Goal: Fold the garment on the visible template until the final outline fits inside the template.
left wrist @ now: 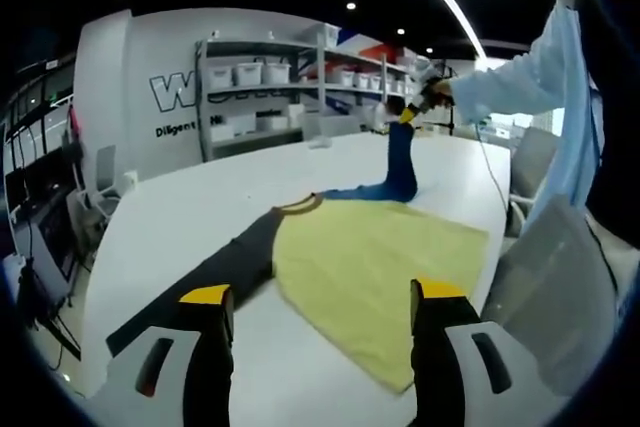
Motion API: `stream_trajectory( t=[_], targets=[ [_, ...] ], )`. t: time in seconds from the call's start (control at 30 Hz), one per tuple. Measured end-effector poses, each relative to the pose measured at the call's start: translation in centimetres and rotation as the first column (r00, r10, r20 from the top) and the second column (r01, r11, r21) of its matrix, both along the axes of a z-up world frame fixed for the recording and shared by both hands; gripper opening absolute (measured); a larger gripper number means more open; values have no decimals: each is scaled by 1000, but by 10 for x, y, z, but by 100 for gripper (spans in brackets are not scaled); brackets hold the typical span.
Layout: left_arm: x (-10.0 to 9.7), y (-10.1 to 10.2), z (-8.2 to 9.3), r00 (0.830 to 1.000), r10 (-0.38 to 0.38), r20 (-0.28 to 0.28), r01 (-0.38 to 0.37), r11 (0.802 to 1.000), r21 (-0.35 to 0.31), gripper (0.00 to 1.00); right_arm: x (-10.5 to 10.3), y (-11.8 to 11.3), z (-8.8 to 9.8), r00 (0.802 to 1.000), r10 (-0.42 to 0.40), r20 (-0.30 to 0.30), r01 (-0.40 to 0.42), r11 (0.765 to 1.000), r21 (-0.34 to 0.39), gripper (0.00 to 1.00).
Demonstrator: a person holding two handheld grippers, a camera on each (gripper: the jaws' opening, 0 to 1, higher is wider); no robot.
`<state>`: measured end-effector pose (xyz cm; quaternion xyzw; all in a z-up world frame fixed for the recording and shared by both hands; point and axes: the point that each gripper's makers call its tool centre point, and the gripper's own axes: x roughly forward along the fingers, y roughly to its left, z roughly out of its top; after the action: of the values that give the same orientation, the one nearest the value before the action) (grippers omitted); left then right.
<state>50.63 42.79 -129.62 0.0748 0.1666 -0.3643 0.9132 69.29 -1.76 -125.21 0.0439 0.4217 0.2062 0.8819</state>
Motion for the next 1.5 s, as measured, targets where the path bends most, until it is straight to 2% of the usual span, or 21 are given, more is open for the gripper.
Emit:
stream_trajectory(
  t=[0.4, 0.8, 1.0, 1.17, 1.33, 1.5],
  targets=[
    [0, 0, 2, 1000, -7, 6, 7, 1000, -7, 70, 15, 80, 20, 993, 116, 33, -117, 992, 45, 0],
    [-9, 9, 2, 1000, -4, 7, 4, 1000, -12, 70, 21, 153, 17, 971, 239, 22, -239, 970, 47, 0],
    [-11, 11, 2, 1000, -6, 4, 6, 1000, -15, 70, 17, 192, 7, 951, 310, -2, -310, 950, 48, 0],
    [-10, 12, 2, 1000, -5, 4, 5, 1000, -17, 70, 14, 220, -9, 933, 359, -28, -358, 933, 41, 0],
    [-9, 14, -1, 1000, -6, -3, 5, 1000, -18, 70, 8, 248, -41, 904, 419, -90, -419, 908, 15, 0],
    [-8, 18, -1, 1000, 5, -3, -5, 1000, -20, 70, 1, 268, -63, 876, 465, -126, -468, 884, 8, 0]
  ],
)
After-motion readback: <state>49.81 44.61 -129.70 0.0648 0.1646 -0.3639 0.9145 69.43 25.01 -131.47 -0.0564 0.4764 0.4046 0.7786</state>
